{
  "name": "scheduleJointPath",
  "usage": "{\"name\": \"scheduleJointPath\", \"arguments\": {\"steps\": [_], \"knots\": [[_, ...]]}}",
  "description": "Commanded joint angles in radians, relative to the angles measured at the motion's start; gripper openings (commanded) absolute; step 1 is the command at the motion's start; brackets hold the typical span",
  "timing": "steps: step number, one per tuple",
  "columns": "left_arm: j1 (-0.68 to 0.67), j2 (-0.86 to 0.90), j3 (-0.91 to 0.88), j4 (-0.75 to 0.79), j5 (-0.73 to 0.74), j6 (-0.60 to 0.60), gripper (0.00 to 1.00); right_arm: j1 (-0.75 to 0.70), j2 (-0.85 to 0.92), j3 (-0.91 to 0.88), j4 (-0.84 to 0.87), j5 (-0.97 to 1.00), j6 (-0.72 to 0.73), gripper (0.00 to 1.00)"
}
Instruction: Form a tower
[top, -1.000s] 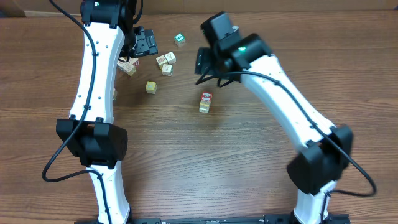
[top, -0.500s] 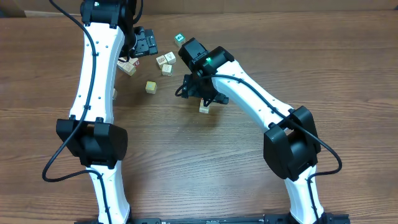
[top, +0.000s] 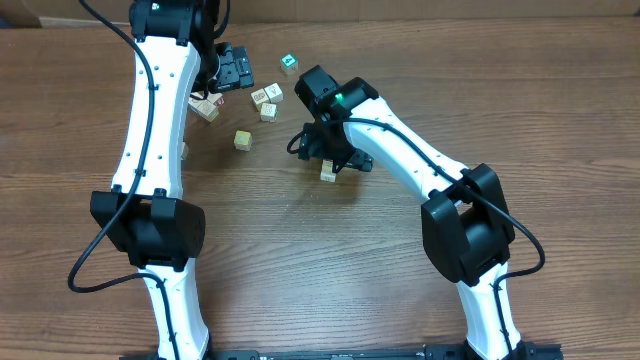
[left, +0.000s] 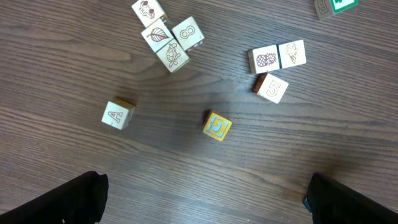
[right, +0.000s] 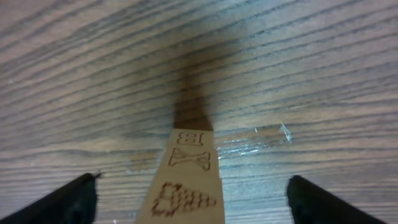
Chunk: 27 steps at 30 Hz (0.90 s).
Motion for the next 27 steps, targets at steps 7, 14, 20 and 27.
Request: {"name": "scheduleJointPath", "arguments": {"steps": [7,14,20,27], "knots": [[0.0,-0.014,0.016,0.002,0.005,-0.014,1.0,0.023,0.01,-0.031,0.051,-0.003,0.016,0.8],[0.0,-0.014,0.016,0.002,0.005,-0.014,1.0,0.048,0.021,-0.038,0.051,0.074,0.017,0.8],[0.0,-0.014,0.016,0.002,0.005,-0.014,1.0,0.048,0.022,-0.04,0.039,0.076,0.017,0.77],[0.0,-0.014,0.016,0.002,0.005,-0.014,1.0,0.047,0.023,-0.064,0.069,0.076,0.016,0.72]]}}
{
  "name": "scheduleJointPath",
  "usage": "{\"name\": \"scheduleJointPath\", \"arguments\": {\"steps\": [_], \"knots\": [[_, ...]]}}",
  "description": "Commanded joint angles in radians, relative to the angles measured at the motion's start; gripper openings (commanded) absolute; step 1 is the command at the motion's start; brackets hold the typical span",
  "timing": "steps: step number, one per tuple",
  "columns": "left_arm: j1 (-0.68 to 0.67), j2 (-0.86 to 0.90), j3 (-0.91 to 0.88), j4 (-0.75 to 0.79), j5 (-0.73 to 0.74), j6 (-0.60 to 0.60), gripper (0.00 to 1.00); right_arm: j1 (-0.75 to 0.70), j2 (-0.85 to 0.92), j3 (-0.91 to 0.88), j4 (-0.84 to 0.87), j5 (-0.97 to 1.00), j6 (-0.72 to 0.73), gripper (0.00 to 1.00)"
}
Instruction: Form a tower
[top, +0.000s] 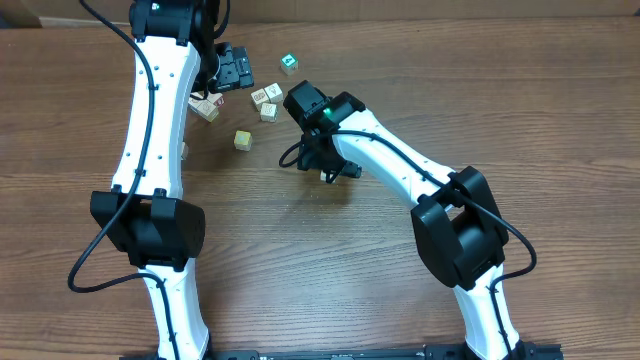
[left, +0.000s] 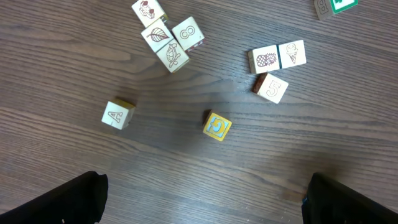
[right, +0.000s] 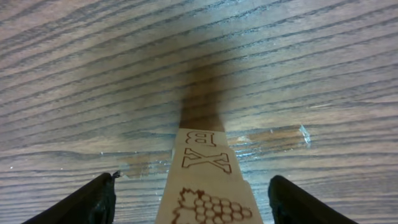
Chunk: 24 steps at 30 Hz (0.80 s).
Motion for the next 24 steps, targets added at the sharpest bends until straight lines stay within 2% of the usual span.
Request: {"name": "scheduleJointPath", "arguments": {"steps": [1,5,16,24], "knots": [[0.0,-0.014,0.016,0.002,0.005,-0.014,1.0,-0.002,0.018,-0.013,0.008,0.018,0.005,0.68],[0.0,-0.014,0.016,0.002,0.005,-0.014,1.0,-0.002,0.018,-0.021,0.012,0.018,0.005,0.55],[0.0,-0.014,0.016,0.002,0.005,-0.014,0.99,-0.002,0.018,-0.045,0.037,0.018,0.0,0.52],[0.0,-0.014,0.016,0.002,0.005,-0.014,0.99,-0.002,0.018,-0.045,0.038,0.023,-0.007,0.36]]}}
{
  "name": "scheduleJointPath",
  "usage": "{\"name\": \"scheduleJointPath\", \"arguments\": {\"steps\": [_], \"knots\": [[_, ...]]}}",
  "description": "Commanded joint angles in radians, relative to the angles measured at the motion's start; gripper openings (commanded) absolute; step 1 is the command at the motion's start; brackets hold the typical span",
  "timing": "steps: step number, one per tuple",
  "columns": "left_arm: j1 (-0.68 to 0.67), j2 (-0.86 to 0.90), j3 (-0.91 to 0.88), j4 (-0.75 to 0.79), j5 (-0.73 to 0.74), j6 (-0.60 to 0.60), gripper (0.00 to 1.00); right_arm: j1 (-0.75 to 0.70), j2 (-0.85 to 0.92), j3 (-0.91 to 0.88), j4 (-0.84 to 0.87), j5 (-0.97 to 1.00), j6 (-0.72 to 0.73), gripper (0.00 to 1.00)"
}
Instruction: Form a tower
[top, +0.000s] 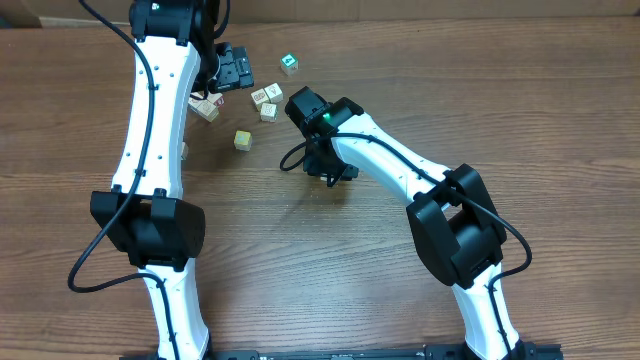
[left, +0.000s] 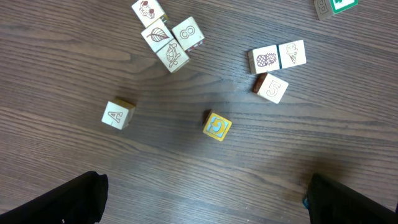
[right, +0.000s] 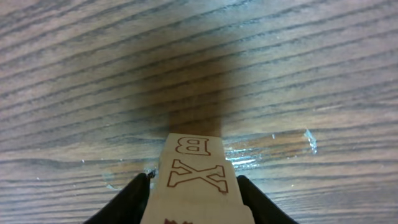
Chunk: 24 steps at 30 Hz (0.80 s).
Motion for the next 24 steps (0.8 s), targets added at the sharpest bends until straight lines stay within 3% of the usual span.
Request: {"name": "scheduleJointPath", "arguments": {"steps": [1,7,9,14,15,16,17,24], "knots": [[0.0,-0.014,0.016,0.002,0.005,-0.014,1.0,-0.002,0.008,-0.006,0.005,0.018,-0.007,0.33],[0.0,-0.014,0.016,0.002,0.005,-0.014,0.99,-0.002,0.008,-0.006,0.011,0.018,-0.14,0.28],[0.0,-0.014,0.016,0.002,0.005,-0.014,1.0,-0.002,0.008,-0.006,0.012,0.018,-0.153,0.24],[0.0,-0.014,0.016,0.002,0.005,-0.014,1.0,-0.003,0.008,-0.006,0.011,0.018,-0.153,0.24],[0.0,-0.014,0.016,0.002,0.005,-0.014,1.0,-0.003,0.008,-0.006,0.011,0.018,-0.153,0.27],[0.0,-0.014,0.016,0.002,0.005,-0.014,1.0,-0.003,0.008,-0.006,0.011,0.018,-0.153,0.4],[0.0,-0.014,0.016,0.002,0.005,-0.014,1.0,-0.003,0.008,-0.006,0.011,0.018,-0.153,0.47],[0.0,-0.014,0.016,0.002,0.005,-0.014,1.0,-0.003,0.008,0.009,0.006,0.018,-0.153,0.49]]}}
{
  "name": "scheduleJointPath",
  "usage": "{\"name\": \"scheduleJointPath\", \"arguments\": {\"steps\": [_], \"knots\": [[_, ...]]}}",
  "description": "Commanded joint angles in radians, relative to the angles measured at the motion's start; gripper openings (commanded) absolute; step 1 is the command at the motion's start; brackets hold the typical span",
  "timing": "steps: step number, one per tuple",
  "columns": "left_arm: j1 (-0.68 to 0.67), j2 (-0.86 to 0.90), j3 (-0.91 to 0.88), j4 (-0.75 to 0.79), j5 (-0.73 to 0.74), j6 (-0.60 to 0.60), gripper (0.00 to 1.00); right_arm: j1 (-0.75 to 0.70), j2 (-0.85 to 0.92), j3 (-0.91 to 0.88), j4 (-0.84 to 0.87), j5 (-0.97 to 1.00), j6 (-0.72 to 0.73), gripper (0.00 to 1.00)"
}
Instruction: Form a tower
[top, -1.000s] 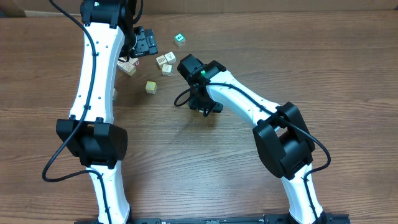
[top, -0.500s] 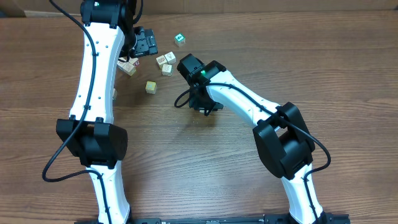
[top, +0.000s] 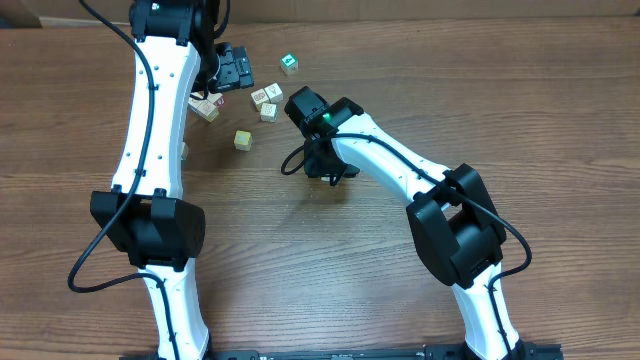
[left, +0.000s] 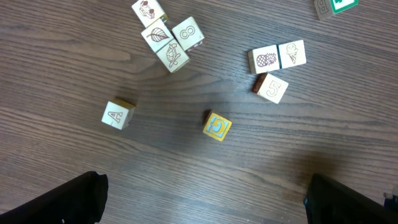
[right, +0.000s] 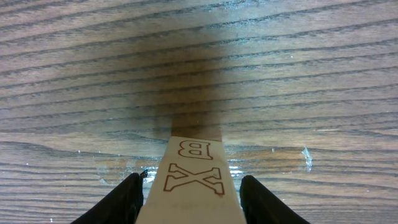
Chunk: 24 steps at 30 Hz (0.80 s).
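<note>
In the right wrist view a pale stack of letter blocks stands on the table, with a B face farthest and an X face nearer. My right gripper is shut on the X block, a black finger tight against each side. From overhead the right gripper hides the stack. My left gripper is open and high over the loose blocks, holding nothing. Below it lie a yellow C block, an A block and a 5 block.
More loose blocks lie at the back left: a pineapple and ice-cream pair, a cluster with an 8 block, and a green block. The yellow block sits left of the right gripper. Bare wood table lies to the right.
The right gripper's fingers still hug the X block. The right wrist view has shifted slightly and shows more table beyond the stack. The left arm and loose blocks have not moved.
The right gripper first stood wide open around the stack, with a grapes face showing nearest. Then it was farther back and left on the table, its fingers nearer the stack. Later they pressed against the X block and stay there. The left arm stayed still throughout.
</note>
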Motion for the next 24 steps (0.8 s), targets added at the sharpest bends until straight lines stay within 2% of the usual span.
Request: {"name": "scheduleJointPath", "arguments": {"steps": [1,24], "knots": [[0.0,-0.014,0.016,0.002,0.005,-0.014,0.99,-0.003,0.006,0.019,-0.01,0.011,-0.004,0.51],[0.0,-0.014,0.016,0.002,0.005,-0.014,1.0,-0.009,0.005,0.062,-0.02,0.018,0.027,0.52]]}}
